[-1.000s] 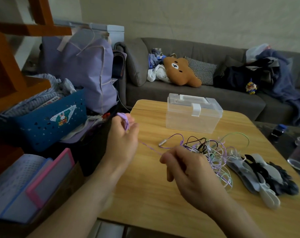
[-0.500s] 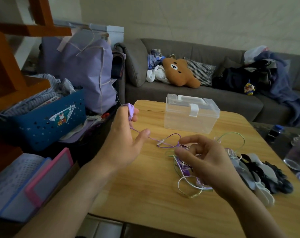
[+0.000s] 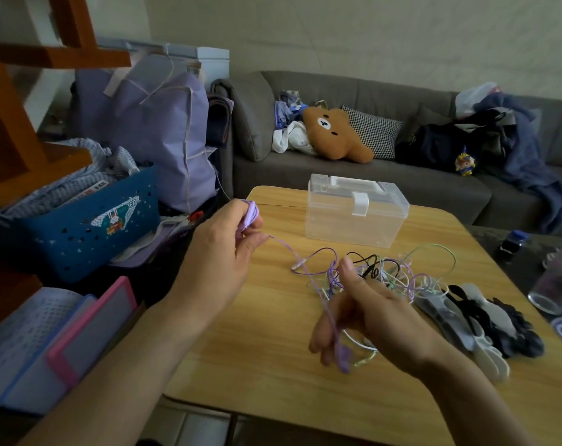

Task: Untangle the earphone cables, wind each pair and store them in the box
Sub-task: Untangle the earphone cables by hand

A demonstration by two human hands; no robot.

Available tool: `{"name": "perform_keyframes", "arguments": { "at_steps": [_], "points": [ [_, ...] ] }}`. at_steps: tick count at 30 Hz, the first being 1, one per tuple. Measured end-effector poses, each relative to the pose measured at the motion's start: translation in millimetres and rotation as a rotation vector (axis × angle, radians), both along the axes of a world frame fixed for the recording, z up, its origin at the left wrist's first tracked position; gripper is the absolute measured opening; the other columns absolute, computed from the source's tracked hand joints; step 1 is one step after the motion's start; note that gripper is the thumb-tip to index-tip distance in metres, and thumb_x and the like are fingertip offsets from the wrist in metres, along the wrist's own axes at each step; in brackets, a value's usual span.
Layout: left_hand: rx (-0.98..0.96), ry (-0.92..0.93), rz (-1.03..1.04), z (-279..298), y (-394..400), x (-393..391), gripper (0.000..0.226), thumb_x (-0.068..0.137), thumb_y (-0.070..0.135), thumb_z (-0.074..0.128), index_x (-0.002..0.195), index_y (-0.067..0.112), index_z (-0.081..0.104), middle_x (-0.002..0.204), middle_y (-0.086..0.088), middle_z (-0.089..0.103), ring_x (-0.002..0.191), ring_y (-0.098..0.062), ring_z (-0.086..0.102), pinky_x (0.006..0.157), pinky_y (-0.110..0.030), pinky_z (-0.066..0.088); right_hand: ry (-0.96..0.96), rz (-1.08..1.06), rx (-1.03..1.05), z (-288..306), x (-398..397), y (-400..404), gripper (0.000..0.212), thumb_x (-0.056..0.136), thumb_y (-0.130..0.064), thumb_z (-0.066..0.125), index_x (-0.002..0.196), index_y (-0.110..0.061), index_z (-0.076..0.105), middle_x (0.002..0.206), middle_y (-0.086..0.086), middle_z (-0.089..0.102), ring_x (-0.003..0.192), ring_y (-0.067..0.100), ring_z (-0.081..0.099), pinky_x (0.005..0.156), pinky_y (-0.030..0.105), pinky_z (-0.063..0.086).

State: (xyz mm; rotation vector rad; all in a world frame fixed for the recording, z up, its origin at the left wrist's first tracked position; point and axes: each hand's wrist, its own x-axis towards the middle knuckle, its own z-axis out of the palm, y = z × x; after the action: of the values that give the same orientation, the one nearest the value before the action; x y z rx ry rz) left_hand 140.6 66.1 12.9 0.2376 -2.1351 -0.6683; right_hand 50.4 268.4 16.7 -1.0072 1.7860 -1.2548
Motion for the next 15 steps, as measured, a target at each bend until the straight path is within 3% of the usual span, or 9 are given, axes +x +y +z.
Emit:
{"name": "perform_keyframes", "arguments": {
  "at_steps": [4,6,8,10,12,15],
  "points": [
    [0.041,0.055,-0.091,6,11,4,0.012,0.092,0.018,0.065,0.096,0.007,0.060,0.085,0.014,0.063,0.086,0.000,0.060,0.070,-0.005,0.043,-0.183,-0.037,-0.157,-12,4,-11,0.076,0.087,-0.068,0.039,0.109,-0.002,0.068,0.098,0.022,0.073,0.090,0.037,0.072,0.091,0.040,0.052],
    [0.063,0.037,-0.202,7,20,6,0.017,0.094,0.023,0.061,0.095,0.006,0.060,0.087,0.010,0.064,0.085,-0.005,0.062,0.070,-0.011,0.046,-0.135,-0.100,-0.241,-16,11,-18,0.055,0.087,-0.052,0.055,0.123,-0.011,0.060,0.105,0.015,0.074,0.098,0.032,0.072,0.099,0.043,0.051],
    [0.075,0.000,-0.290,7,30,7,0.016,0.095,0.023,0.060,0.097,0.008,0.060,0.089,0.008,0.063,0.085,-0.009,0.062,0.071,-0.015,0.049,-0.075,-0.173,-0.320,-16,18,-23,0.047,0.087,-0.034,0.065,0.128,-0.015,0.056,0.107,0.012,0.074,0.100,0.026,0.072,0.098,0.037,0.053],
    [0.019,0.017,-0.294,6,36,6,0.011,0.097,0.018,0.060,0.098,0.007,0.059,0.088,0.009,0.061,0.084,-0.011,0.061,0.072,-0.021,0.050,-0.078,-0.245,-0.428,-16,21,-26,0.036,0.087,-0.021,0.069,0.120,-0.009,0.061,0.100,0.015,0.074,0.094,0.028,0.072,0.092,0.033,0.056],
    [-0.067,0.041,-0.242,5,38,4,0.013,0.097,0.018,0.057,0.098,0.005,0.058,0.092,0.006,0.060,0.085,-0.008,0.058,0.075,-0.023,0.048,-0.077,-0.284,-0.487,-15,22,-28,0.020,0.087,-0.023,0.066,0.095,-0.005,0.069,0.079,0.014,0.071,0.073,0.027,0.069,0.076,0.032,0.057],
    [-0.148,-0.058,-0.164,1,33,3,0.021,0.099,0.029,0.047,0.102,0.010,0.055,0.102,0.009,0.057,0.088,-0.010,0.056,0.078,-0.028,0.045,-0.065,-0.295,-0.485,-13,21,-25,0.027,0.090,-0.033,0.057,0.078,-0.013,0.071,0.052,0.004,0.052,0.050,0.019,0.049,0.057,0.031,0.046]
  ]
}}
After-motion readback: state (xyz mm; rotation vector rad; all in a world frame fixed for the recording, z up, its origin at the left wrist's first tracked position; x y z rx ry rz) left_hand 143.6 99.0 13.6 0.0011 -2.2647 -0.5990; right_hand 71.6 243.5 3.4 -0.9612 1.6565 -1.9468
